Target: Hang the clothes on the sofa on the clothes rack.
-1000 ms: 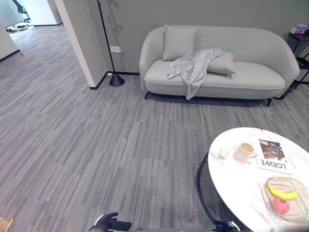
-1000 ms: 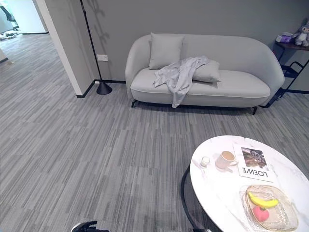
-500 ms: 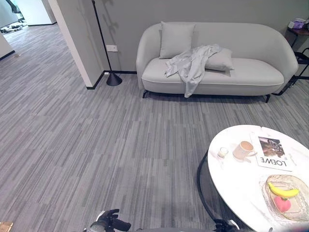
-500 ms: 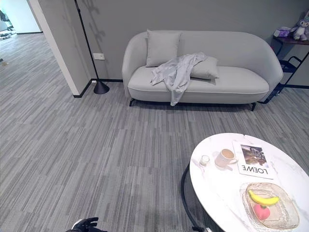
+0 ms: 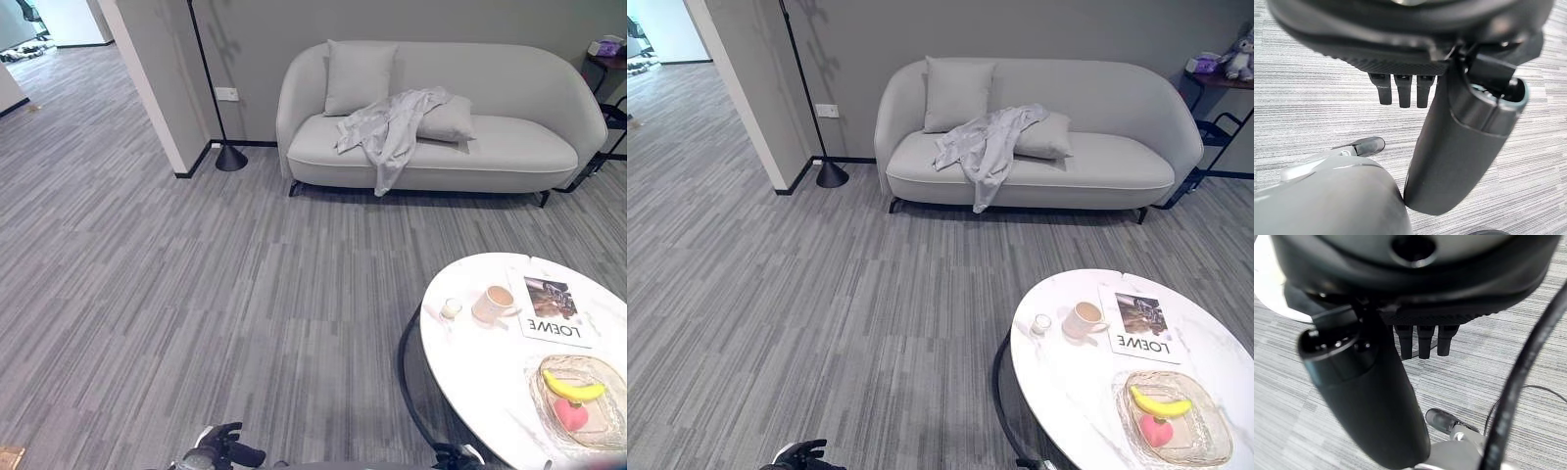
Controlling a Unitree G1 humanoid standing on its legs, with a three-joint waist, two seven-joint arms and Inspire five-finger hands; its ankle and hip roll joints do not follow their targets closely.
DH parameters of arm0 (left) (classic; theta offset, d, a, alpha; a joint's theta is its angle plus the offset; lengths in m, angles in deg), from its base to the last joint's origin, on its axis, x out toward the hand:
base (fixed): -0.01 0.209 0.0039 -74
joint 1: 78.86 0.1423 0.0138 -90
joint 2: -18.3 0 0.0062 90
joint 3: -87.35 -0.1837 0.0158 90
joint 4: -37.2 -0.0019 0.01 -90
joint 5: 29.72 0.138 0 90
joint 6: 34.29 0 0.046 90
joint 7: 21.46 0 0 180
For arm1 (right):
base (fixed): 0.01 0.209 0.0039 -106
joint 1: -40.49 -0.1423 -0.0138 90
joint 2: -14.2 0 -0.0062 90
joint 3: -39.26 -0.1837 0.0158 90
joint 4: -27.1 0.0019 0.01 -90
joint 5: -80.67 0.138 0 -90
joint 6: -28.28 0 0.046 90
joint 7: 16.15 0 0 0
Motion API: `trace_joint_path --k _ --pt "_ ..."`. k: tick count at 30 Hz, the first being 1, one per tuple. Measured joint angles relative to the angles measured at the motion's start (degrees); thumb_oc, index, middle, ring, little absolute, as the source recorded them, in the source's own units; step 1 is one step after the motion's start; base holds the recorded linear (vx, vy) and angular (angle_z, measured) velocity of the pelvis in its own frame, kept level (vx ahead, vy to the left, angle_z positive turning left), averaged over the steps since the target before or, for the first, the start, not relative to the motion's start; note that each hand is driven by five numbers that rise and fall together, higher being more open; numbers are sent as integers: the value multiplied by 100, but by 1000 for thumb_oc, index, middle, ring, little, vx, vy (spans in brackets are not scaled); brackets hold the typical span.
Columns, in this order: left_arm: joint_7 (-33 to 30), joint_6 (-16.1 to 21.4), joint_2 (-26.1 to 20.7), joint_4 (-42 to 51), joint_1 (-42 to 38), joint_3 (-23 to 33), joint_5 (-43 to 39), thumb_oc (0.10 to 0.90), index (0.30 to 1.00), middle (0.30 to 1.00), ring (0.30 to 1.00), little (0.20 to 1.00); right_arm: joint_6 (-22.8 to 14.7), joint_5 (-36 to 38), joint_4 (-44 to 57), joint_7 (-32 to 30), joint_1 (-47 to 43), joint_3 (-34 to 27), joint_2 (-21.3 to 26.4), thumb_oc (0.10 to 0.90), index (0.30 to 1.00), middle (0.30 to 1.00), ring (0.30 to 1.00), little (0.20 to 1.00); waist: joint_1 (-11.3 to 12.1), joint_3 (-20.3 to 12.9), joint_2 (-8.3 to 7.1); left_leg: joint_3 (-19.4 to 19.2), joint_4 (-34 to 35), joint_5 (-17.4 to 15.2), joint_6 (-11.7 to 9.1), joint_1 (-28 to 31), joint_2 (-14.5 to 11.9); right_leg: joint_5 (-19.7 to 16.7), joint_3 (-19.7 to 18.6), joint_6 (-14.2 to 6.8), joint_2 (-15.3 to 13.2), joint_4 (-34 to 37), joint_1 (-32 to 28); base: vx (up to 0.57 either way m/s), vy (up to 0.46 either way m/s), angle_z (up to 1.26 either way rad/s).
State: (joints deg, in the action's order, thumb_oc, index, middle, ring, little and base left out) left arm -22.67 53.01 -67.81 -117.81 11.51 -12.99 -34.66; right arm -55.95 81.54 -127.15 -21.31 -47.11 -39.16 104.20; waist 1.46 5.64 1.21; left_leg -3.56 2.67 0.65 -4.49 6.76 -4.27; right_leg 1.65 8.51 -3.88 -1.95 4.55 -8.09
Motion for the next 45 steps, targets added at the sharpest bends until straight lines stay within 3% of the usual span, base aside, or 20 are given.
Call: trace_joint_path --k 2,5,7,9,10,11,13,16,19,20,22,24,26,29,32,35,38,41,42,45 --pt "6 27 -174 73 -392 -8 -149 800 900 900 900 900 -10 0 -4 18 -347 55 -10 800 900 900 900 900 50 419 -302 11 -1213 82 -176 -848 155 -15 -6 72 -253 -143 274 35 -51 1" --pt "26 38 -189 116 -469 190 -224 800 900 900 900 900 -20 -1 19 18 -448 39 26 800 900 900 900 900 152 632 -386 174 -2101 112 -272 -1259 122 12 -29 288 -186 -222 271 -4 -77 -1" --pt "57 268 -169 294 -572 311 -574 800 900 900 900 900 -29 8 55 -2 -554 25 73 800 900 900 900 900 314 842 -374 542 -3664 483 -708 -2173 121 176 -22 558 -82 -761 549 32 -63 5" --pt "32 334 -191 383 -933 337 -638 800 900 900 900 900 -14 57 239 -17 -617 39 50 800 900 900 900 900 401 1052 -521 788 -4588 1514 -884 -2999 148 390 -18 767 -69 -1257 862 296 67 20" --pt "19 332 -206 384 -1050 365 -671 800 900 900 900 900 -33 61 228 -18 -629 47 46 800 900 900 900 900 389 1068 -578 734 -4898 1405 -670 -3220 109 393 18 775 -38 -1215 875 465 193 8" --pt "7 330 -237 367 -1092 365 -698 800 900 900 900 900 -27 64 225 -36 -721 48 23 800 900 900 900 900 425 1061 -643 504 -4546 1069 -435 -3192 -93 402 43 732 -36 -1071 844 395 241 -19" --pt "-70 176 -354 135 -1137 130 -574 800 900 900 900 900 -21 58 254 -49 -863 194 5 800 900 900 900 900 355 966 -709 -105 -273 684 -242 -2243 -782 238 192 465 156 -274 581 437 342 -20" --pt "-83 146 -368 281 -859 4 -351 800 900 900 900 900 -28 -8 53 -44 -664 210 7 800 900 900 900 900 288 886 -671 -221 320 643 -349 -2041 -1144 131 240 290 357 32 239 465 406 7" --pt "25 97 -285 24 -738 148 -356 800 900 900 900 900 29 -9 -69 -21 -507 161 36 800 900 900 900 900 283 516 -806 -317 -201 529 28 -1698 -140 293 217 250 -33 -120 265 486 459 -25" --pt "23 85 -127 -44 -573 265 -367 800 900 900 900 900 21 -12 -31 -11 -428 144 188 800 900 900 900 900 275 429 -466 -392 309 662 542 -1041 226 395 238 99 4 -566 263 475 547 -31" --pt "-1 32 -99 -51 -469 337 -395 800 900 900 900 900 32 -17 155 16 -319 170 217 800 900 900 900 900 310 391 -277 -413 291 512 667 -769 270 755 408 -45 -216 -2415 949 382 474 -12" --pt "-3 35 -260 -3 -325 339 -467 800 900 900 900 900 12 -34 498 39 -276 291 195 800 900 900 900 900 286 315 -396 -400 282 280 850 -473 606 546 674 2 -1044 -4945 1999 310 309 15" --pt "-61 39 -369 5 -295 281 -577 800 900 900 900 900 13 -70 555 -37 -226 287 280 800 900 900 900 900 305 206 -523 -276 279 14 1158 -217 994 560 685 -17 -1727 -5633 2460 300 167 38" --pt "-187 11 -481 30 -422 261 -614 800 900 900 900 900 -69 -58 926 0 -434 266 371 800 900 900 900 900 267 405 -225 -55 275 -164 1056 66 799 525 791 -72 -1238 -3745 2640 326 2 41" --pt "-231 10 -470 20 -431 351 -600 800 900 900 900 900 -122 -57 1343 30 -525 360 325 800 900 900 900 900 133 476 -370 131 264 -754 768 432 773 312 1013 -371 -656 -2320 3221 666 -53 34" --pt "-150 8 -337 -207 -481 421 -365 800 900 900 900 900 -114 -59 1350 26 -358 197 160 800 900 900 900 900 -365 504 -503 592 178 -1206 657 862 668 84 385 -715 5 -313 3353 554 -56 86" --pt "-100 31 -126 -183 -406 209 -333 800 900 900 900 900 -7 -58 771 21 -217 120 194 800 900 900 900 900 -300 512 -450 684 140 -1421 451 1519 521 -341 635 -142 -16 -1256 3370 579 -166 63" --pt "-61 23 16 -189 -431 182 -126 800 900 900 900 900 6 -52 575 75 -163 114 211 800 900 900 900 900 -429 435 -230 900 -696 -1075 -90 1332 175 -807 660 133 165 -1181 2886 461 -217 72" --pt "-52 23 35 -156 -433 176 -121 800 900 900 900 900 -22 -52 564 83 -72 99 232 800 900 900 900 900 -457 417 -234 888 -961 -810 -249 1353 117 -943 676 498 246 -1097 2631 604 -326 68" --pt "-40 132 -10 403 -192 163 -130 800 900 900 900 900 -119 -44 477 83 -130 -70 220 800 900 900 900 900 -273 416 -457 756 -4631 316 -528 -441 195 -645 624 789 410 -708 1920 246 -221 13"
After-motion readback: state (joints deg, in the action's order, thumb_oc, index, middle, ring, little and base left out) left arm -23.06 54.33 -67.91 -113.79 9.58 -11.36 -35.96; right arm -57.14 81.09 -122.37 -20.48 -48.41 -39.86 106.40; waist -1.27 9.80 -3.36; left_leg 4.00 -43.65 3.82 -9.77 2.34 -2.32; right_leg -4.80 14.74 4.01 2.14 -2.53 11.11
